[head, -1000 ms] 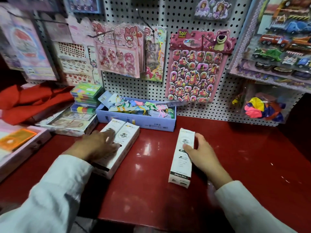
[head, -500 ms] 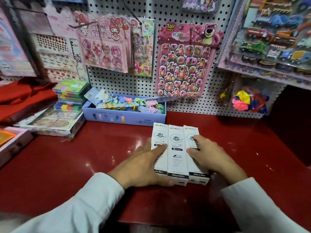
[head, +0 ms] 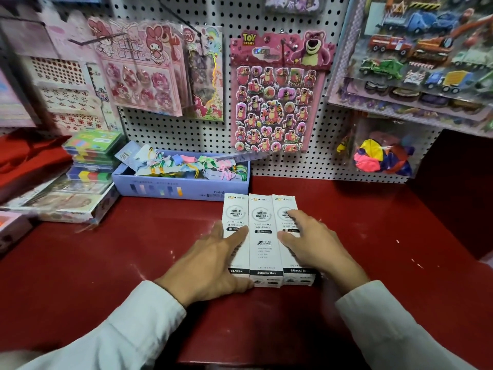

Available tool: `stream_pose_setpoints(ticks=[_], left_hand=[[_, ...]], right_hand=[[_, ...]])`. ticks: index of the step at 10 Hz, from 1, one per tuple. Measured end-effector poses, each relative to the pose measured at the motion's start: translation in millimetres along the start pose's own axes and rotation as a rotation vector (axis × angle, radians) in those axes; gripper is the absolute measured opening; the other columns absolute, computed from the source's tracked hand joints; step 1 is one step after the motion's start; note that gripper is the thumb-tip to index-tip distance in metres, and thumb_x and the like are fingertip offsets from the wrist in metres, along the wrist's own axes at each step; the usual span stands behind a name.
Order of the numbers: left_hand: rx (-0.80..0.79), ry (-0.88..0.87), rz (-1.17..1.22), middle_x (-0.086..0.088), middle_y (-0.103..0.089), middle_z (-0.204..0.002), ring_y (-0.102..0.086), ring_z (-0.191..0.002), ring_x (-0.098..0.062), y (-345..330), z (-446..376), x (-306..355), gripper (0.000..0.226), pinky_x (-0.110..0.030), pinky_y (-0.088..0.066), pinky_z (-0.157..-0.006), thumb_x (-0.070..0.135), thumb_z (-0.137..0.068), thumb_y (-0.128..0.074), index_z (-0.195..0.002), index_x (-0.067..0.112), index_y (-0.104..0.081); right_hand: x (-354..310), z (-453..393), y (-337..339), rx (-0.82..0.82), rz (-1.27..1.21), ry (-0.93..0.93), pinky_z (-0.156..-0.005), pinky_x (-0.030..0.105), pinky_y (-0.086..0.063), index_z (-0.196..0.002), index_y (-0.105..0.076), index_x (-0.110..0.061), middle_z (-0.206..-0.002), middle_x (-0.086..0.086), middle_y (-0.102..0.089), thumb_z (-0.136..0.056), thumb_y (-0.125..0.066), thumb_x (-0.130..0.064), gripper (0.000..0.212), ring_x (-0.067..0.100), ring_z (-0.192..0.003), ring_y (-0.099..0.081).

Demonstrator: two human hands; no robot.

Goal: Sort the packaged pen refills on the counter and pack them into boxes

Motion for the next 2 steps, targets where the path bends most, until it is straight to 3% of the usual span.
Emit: stream_pose_setpoints(ticks=[2], left_hand=[[-0.036, 0.051, 0.003, -0.005, -0.032, -0.148, -0.041, -0.132, -0.028, 5.5, 2.5, 7.1, 0.115, -0.033, -0.037, -0.108, 0.065, -0.064, -0.075, -0.155, 0.036, -0.009]], right_hand=[[-4.7, 4.5, -0.4, 0.034, -0.022, -0.002, -0.103, 0.042, -0.043, -0.144, -0.037, -0.037, -0.146, -0.006, -0.051, -0.088, -0.053, -0.054, 0.061, 0.027, -0.129, -0.052]])
Point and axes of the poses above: each hand's wrist, its own z-axis away from the middle knuckle, its own y-axis out of the back of the hand, x = y × z, the point moved 1 cm from there along -z, towards the middle knuckle
